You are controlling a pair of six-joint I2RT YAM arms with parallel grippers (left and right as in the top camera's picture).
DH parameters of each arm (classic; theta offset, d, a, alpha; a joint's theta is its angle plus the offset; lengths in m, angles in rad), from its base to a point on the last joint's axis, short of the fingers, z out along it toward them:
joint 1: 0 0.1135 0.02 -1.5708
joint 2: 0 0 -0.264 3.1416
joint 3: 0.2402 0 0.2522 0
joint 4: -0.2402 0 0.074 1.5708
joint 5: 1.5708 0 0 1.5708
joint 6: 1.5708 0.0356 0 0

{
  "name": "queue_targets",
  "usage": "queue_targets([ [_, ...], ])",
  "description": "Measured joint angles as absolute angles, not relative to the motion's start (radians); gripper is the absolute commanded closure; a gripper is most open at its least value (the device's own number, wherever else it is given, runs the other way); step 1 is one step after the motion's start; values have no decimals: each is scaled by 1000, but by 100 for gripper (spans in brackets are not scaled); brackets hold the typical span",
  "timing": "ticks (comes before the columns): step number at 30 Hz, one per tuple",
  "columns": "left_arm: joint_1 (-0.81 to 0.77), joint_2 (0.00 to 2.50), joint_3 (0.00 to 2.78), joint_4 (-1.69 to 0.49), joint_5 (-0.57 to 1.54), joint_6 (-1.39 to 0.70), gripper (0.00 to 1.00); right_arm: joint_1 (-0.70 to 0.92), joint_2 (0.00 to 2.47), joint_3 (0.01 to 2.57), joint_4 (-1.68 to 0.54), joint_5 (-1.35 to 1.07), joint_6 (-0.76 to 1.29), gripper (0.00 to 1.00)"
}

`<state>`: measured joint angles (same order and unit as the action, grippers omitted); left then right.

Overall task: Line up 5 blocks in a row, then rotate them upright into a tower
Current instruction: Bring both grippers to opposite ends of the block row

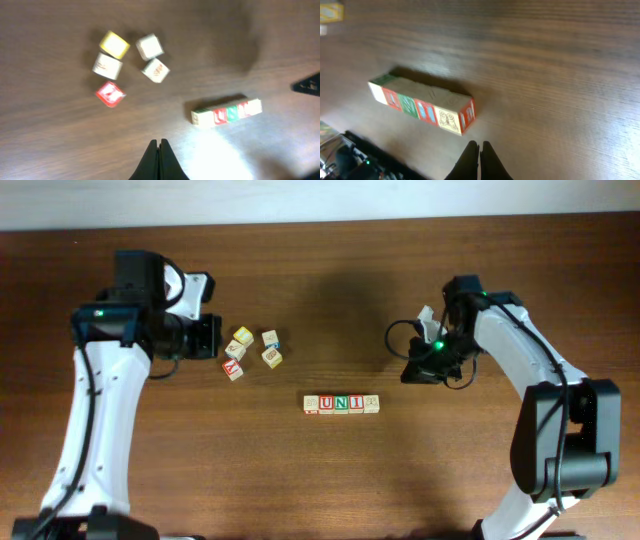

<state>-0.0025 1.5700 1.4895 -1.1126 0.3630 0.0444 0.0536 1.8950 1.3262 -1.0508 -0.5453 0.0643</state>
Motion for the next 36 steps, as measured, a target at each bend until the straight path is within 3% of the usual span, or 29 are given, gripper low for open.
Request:
queue_targets([
  [4,-45,1614,1233,-938,552,17,100,55,1890,1178,-907,-653,26,95],
  [10,-131,1628,963,-659,642,-110,100,55,1889,1093,-790,-691,35,95],
  [29,-226,1711,852,-368,626,-241,100,87,1889,1028,-667,-701,83,94],
  [36,-236,1728,852,-353,632,-255,100,87,1889,1028,-667,-701,83,95],
])
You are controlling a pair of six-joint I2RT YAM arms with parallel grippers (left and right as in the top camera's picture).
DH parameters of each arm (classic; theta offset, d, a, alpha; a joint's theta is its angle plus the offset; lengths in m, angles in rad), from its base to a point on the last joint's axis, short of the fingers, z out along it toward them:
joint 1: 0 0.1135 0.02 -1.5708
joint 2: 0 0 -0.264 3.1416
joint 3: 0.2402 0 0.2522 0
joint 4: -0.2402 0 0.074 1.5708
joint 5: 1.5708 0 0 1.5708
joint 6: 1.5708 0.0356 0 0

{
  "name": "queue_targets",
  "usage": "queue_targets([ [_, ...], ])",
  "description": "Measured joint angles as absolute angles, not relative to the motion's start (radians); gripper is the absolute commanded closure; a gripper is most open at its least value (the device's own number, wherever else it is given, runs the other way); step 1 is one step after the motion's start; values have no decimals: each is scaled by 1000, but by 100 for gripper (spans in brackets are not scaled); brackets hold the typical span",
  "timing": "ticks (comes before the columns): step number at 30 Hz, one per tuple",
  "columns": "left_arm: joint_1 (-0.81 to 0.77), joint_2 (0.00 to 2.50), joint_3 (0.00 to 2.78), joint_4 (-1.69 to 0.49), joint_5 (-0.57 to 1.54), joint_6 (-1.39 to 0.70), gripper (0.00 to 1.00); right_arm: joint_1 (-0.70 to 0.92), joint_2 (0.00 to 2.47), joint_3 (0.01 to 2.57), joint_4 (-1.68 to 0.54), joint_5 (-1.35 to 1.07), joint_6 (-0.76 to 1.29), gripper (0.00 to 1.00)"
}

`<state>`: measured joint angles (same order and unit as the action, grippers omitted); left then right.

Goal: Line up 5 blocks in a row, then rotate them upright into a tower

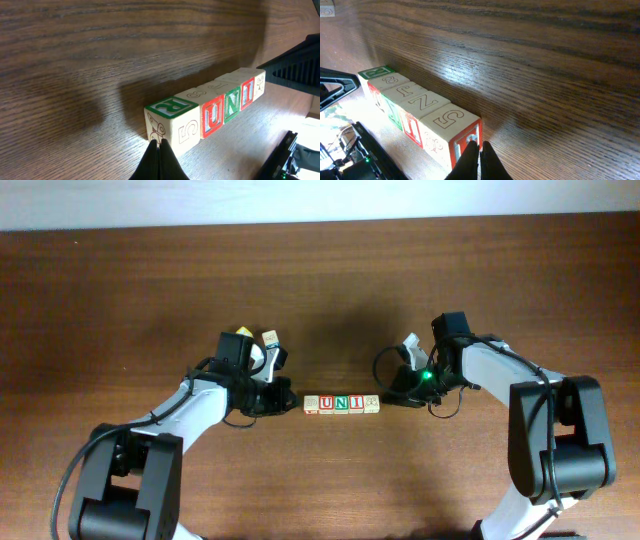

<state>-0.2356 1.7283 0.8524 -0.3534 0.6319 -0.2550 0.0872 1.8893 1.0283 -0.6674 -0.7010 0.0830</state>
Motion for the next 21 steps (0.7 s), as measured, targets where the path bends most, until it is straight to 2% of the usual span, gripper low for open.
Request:
queue_targets([
  [21,-227,1809,852,-294,716,-263,100,91,1889,1028,-667,-701,83,94],
])
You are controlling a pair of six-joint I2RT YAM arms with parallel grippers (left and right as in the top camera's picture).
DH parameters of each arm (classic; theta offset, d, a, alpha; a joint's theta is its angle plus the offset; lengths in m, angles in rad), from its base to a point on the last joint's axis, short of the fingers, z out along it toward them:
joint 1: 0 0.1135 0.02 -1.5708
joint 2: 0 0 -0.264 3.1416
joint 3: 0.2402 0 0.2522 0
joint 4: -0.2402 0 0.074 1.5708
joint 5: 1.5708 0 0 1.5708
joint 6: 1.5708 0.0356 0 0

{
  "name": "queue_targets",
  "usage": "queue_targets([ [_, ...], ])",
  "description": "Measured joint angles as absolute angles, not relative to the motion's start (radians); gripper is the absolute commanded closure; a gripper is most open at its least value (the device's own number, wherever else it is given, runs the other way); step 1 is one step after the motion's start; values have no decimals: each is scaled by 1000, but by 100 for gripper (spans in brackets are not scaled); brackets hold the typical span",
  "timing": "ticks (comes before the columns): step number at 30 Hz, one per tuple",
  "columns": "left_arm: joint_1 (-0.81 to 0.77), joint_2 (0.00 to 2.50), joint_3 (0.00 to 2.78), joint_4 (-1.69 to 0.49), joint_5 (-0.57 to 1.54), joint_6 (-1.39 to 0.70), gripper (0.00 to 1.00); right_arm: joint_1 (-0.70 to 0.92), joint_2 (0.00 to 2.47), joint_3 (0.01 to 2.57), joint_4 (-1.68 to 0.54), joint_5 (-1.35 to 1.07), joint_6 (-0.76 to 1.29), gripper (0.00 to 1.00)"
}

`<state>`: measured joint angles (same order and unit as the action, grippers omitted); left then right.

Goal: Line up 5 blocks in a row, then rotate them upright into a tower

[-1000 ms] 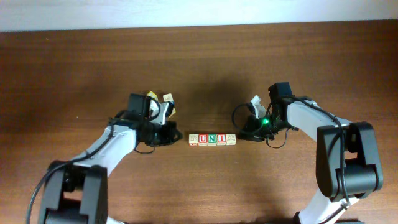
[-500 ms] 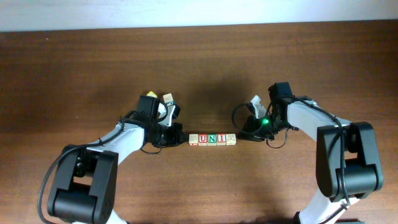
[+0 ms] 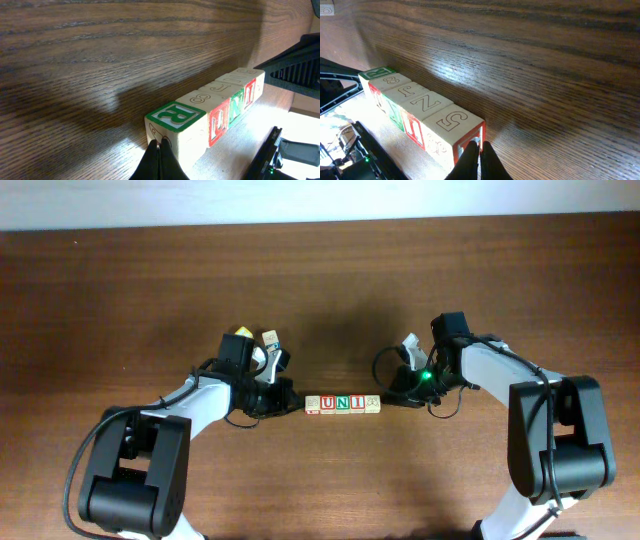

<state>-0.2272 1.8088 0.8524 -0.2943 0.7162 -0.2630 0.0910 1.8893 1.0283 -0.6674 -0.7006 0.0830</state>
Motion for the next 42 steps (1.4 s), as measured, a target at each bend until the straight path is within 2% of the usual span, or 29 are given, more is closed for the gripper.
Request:
queue_targets([
  [28,-216,1809,852,-294,735,-239,100,102,1861,1028,-706,-744,136,96],
  [42,-192,1809,850,-295,633,-231,100,230,1852,1187,-831,-669,159,96],
])
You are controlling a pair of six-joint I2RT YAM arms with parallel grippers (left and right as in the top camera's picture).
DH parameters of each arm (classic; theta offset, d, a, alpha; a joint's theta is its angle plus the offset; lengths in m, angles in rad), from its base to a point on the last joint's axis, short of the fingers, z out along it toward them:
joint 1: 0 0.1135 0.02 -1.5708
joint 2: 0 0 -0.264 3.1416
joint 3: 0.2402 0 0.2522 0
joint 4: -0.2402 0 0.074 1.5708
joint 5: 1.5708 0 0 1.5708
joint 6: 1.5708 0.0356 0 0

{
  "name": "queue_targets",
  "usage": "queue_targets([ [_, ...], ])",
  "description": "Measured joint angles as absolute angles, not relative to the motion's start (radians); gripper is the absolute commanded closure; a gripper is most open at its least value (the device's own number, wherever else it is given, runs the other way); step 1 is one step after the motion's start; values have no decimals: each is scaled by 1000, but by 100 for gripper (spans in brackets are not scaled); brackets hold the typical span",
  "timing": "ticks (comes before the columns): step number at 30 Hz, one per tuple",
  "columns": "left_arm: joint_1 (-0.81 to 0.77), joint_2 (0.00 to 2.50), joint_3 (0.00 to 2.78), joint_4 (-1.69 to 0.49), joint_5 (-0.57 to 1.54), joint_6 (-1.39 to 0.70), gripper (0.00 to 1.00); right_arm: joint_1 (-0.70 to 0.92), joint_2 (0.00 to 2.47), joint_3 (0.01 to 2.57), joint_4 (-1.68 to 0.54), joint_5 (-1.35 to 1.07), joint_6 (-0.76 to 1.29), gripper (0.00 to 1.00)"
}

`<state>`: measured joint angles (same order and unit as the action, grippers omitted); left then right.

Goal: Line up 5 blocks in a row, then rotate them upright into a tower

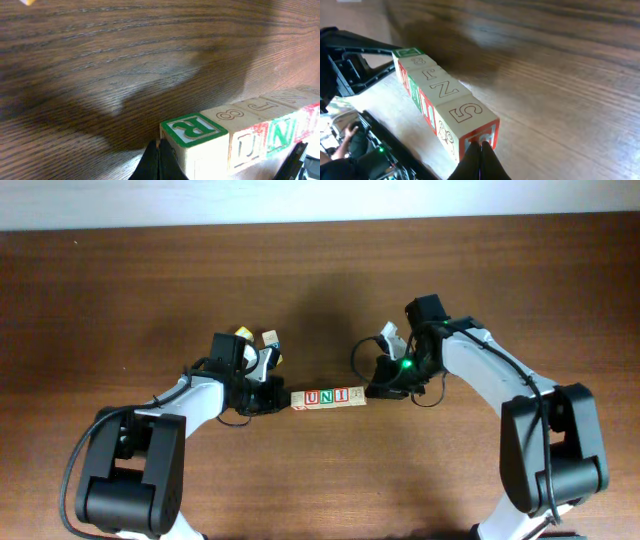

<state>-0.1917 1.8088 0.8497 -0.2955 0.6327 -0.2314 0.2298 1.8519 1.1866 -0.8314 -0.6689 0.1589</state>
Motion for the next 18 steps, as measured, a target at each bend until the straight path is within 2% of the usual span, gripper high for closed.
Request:
queue_targets([
  [18,-189,1811,848,-298,610,-231,100,313,1843,1248,-872,-497,230,96],
])
